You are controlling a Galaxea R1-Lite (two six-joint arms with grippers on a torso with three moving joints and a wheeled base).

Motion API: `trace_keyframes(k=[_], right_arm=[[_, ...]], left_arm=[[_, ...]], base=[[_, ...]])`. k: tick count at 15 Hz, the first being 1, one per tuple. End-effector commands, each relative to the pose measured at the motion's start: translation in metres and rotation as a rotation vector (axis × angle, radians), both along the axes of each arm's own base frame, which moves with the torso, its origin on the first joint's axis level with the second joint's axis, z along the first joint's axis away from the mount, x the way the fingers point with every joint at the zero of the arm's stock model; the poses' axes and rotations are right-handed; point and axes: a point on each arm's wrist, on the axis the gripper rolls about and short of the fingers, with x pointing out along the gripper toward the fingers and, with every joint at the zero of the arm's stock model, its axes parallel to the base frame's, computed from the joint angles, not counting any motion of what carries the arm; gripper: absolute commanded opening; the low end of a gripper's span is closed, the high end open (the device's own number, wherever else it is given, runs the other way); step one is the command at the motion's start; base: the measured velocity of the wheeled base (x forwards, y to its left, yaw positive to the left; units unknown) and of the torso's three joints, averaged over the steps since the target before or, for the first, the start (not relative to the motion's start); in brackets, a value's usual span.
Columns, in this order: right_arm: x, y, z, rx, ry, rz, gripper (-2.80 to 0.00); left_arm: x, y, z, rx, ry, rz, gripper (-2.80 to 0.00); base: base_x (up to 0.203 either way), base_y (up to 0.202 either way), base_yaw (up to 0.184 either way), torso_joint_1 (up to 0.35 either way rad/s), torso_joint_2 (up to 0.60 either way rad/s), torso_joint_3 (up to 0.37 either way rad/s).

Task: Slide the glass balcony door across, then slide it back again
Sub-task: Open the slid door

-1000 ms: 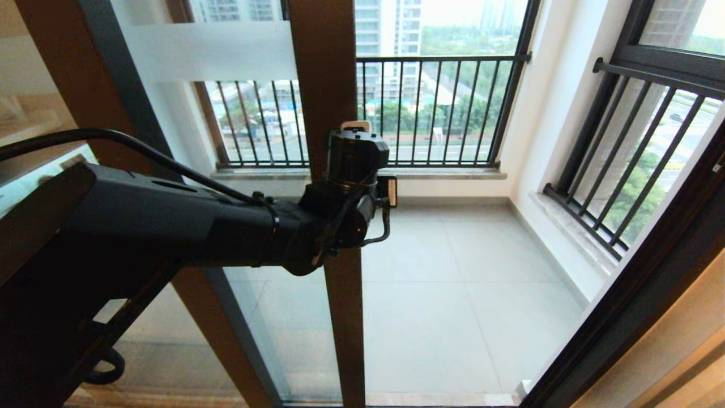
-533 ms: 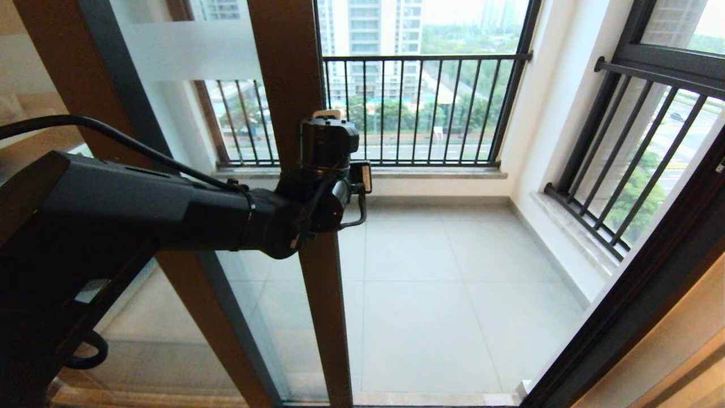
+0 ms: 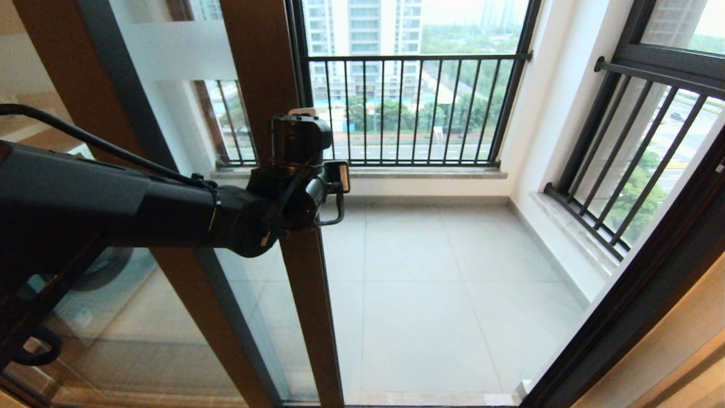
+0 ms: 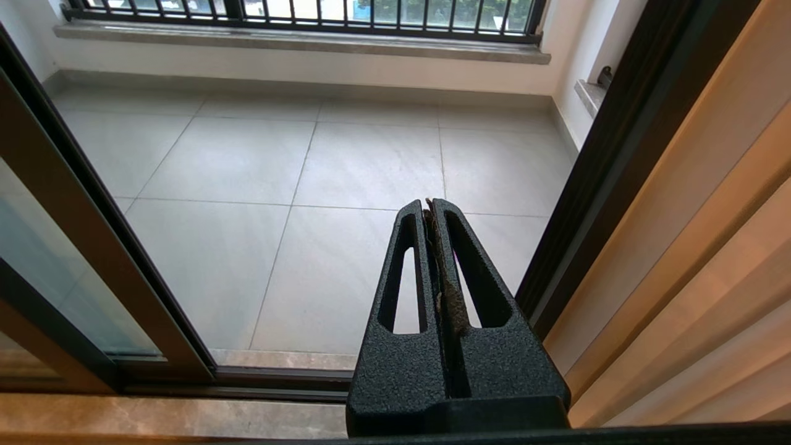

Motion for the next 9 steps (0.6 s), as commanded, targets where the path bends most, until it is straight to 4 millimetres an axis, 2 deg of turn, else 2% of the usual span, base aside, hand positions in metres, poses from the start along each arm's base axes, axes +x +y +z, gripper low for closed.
trace_keyframes(k=[1,5,9], right_arm=[[0.0,0.0,0.0,-0.001,0.001,0.001,-2.8],[0.0,0.0,0.0,-0.001,0.001,0.001,-2.8],[0.0,0.0,0.0,-0.001,0.001,0.001,-2.8]], left_arm=[[0.001,0.011,0.007,-0.01,-0.015,0.029,-2.8],[0.006,0.024,0.009,-0.011,-0.018,0.061,-2.8],[0.005,0.026,0.01,-0.011,-0.02,0.063,-2.8]], base=[[0.0,0.0,0.0,0.0,0.0,0.0],[0.0,0.0,0.0,0.0,0.0,0.0],[0.0,0.0,0.0,0.0,0.0,0.0]])
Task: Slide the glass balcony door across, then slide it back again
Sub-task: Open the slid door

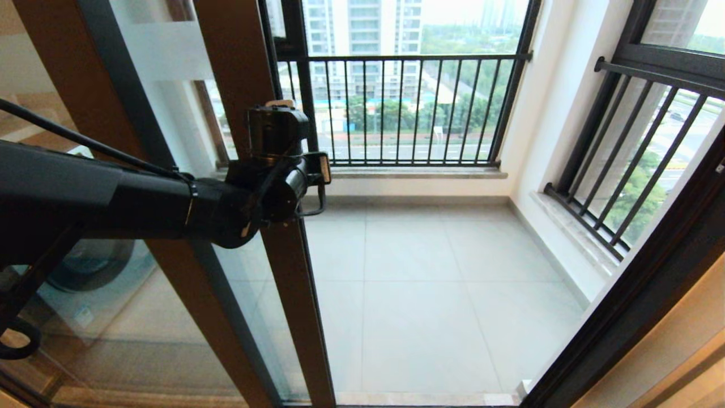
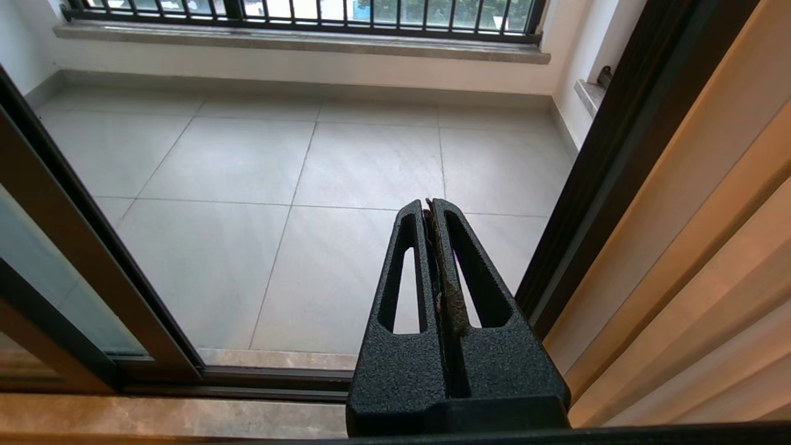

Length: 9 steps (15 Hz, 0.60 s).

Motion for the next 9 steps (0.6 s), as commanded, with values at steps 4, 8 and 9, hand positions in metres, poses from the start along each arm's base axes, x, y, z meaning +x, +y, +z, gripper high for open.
trace_keyframes(k=[4,8,9], right_arm=[[0.0001,0.0,0.0,-0.001,0.001,0.001,-2.8],[0.0001,0.0,0.0,-0.001,0.001,0.001,-2.8],[0.0001,0.0,0.0,-0.001,0.001,0.001,-2.8]], left_arm=[[-0.0029,0.0052,0.0031,-0.003,-0.004,0.008,-2.8],[-0.0041,0.0078,0.0029,-0.002,0.0,0.012,-2.8],[-0.0039,0.0084,0.0021,0.0,0.003,0.014,-2.8]], base=[[0.0,0.0,0.0,0.0,0.0,0.0],[0.0,0.0,0.0,0.0,0.0,0.0],[0.0,0.0,0.0,0.0,0.0,0.0]])
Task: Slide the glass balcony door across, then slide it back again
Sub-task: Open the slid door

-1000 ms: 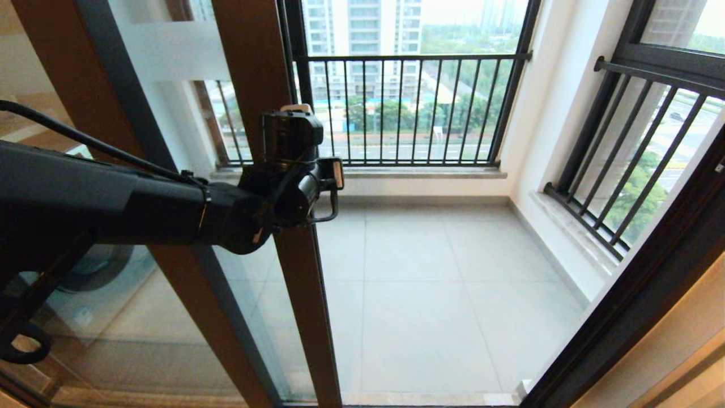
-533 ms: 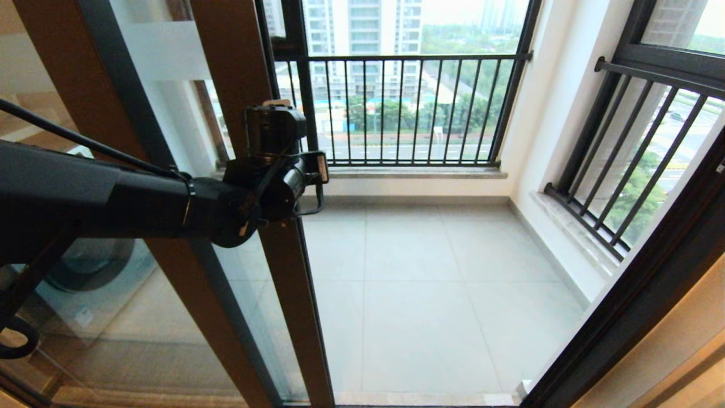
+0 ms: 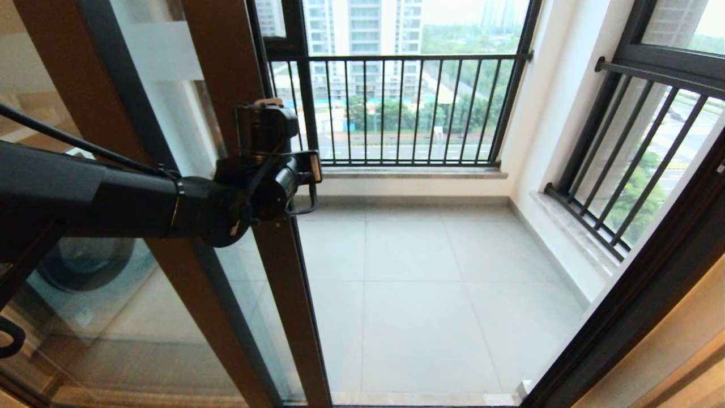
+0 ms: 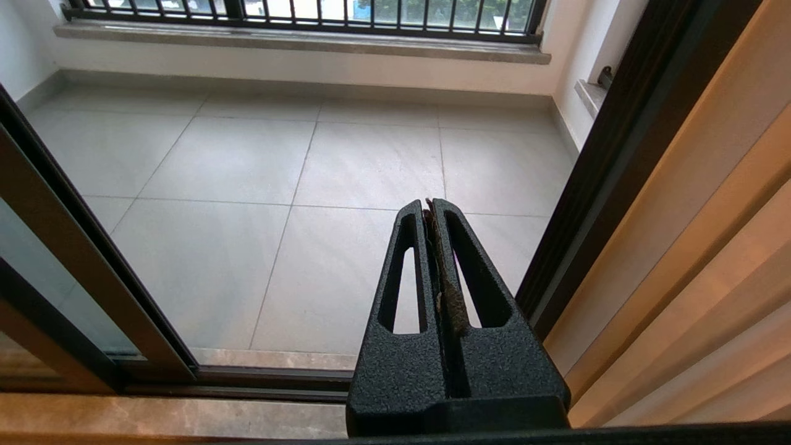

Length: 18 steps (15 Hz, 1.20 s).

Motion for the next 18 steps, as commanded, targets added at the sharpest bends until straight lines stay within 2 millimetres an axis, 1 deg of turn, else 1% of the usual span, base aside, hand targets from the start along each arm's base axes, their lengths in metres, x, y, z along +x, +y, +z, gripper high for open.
trace_keyframes(k=[1,5,7,9,12,15,18], right_arm=[[0.0,0.0,0.0,-0.001,0.001,0.001,-2.8],[0.0,0.0,0.0,-0.001,0.001,0.001,-2.8],[0.0,0.0,0.0,-0.001,0.001,0.001,-2.8],[0.0,0.0,0.0,-0.001,0.001,0.001,-2.8],[0.0,0.0,0.0,-0.001,0.001,0.001,-2.8],[0.0,0.0,0.0,-0.001,0.001,0.001,-2.8],[0.0,0.0,0.0,-0.001,0.001,0.001,-2.8]], left_arm=[[0.0,0.003,0.001,-0.002,-0.002,0.009,-2.8],[0.005,0.02,0.0,0.001,0.002,0.051,-2.8],[0.002,0.026,-0.001,0.004,0.012,0.061,-2.8],[-0.001,0.029,-0.002,0.007,0.019,0.064,-2.8],[-0.011,0.032,0.003,-0.001,-0.003,0.06,-2.8],[-0.012,0.032,0.0,0.003,0.003,0.061,-2.8],[-0.02,0.036,0.006,-0.001,-0.007,0.062,-2.8]], base=[[0.0,0.0,0.0,0.0,0.0,0.0],[0.0,0.0,0.0,0.0,0.0,0.0],[0.0,0.0,0.0,0.0,0.0,0.0],[0.0,0.0,0.0,0.0,0.0,0.0],[0.0,0.0,0.0,0.0,0.0,0.0],[0.0,0.0,0.0,0.0,0.0,0.0],[0.0,0.0,0.0,0.0,0.0,0.0]])
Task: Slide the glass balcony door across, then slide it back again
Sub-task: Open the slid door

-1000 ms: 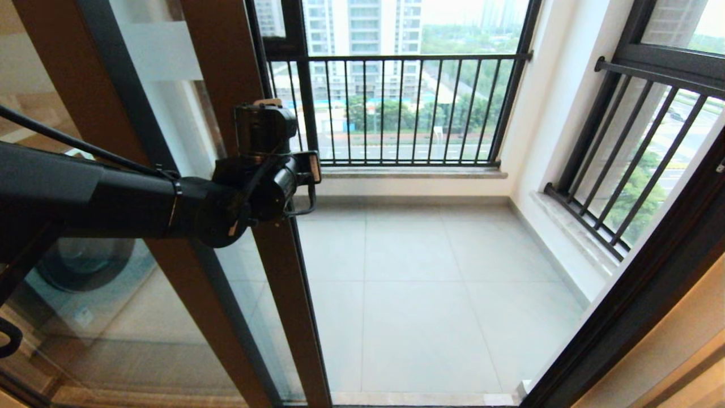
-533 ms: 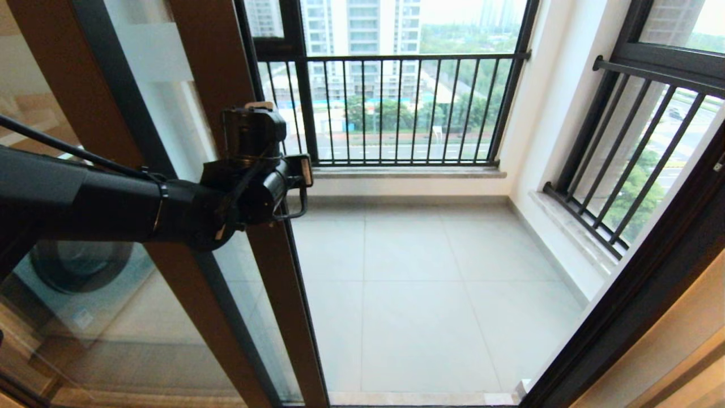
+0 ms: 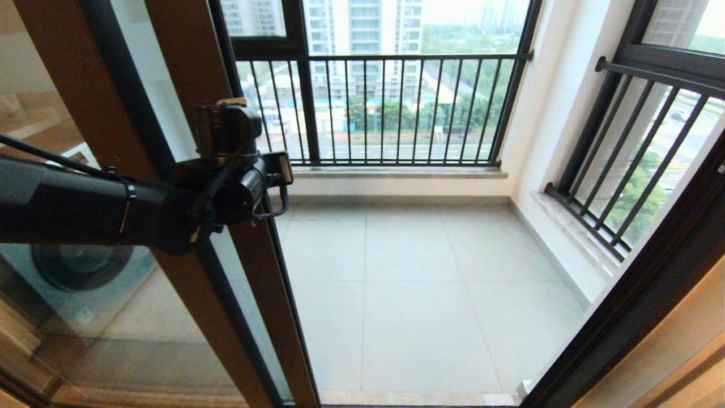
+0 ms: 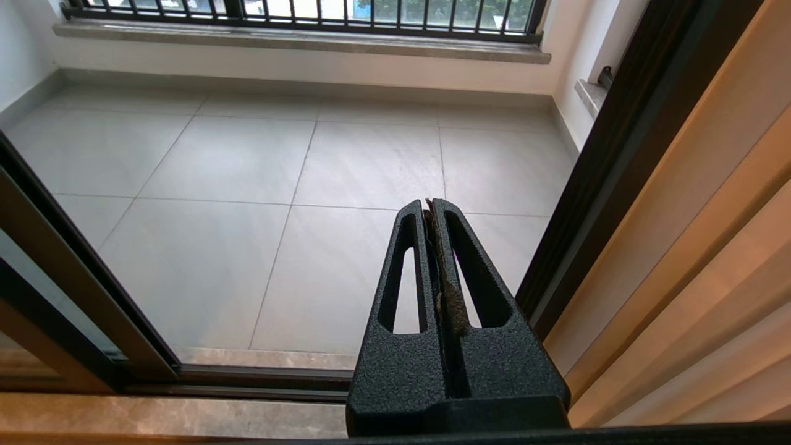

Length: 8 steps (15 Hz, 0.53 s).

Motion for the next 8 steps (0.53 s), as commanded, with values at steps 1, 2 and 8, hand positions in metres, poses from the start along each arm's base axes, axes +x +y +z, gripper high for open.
trace_keyframes(k=[1,2,8], right_arm=[[0.0001,0.0,0.0,-0.001,0.001,0.001,-2.8],[0.0001,0.0,0.0,-0.001,0.001,0.001,-2.8],[0.0001,0.0,0.0,-0.001,0.001,0.001,-2.8]], left_arm=[[-0.0089,0.0031,0.0046,-0.003,-0.006,-0.006,-2.8],[-0.0114,0.0039,0.0039,-0.001,-0.001,-0.006,-2.8],[-0.0162,0.0073,0.0011,0.003,0.012,0.0,-2.8]], base=[[0.0,0.0,0.0,0.0,0.0,0.0],[0.0,0.0,0.0,0.0,0.0,0.0],[0.0,0.0,0.0,0.0,0.0,0.0]])
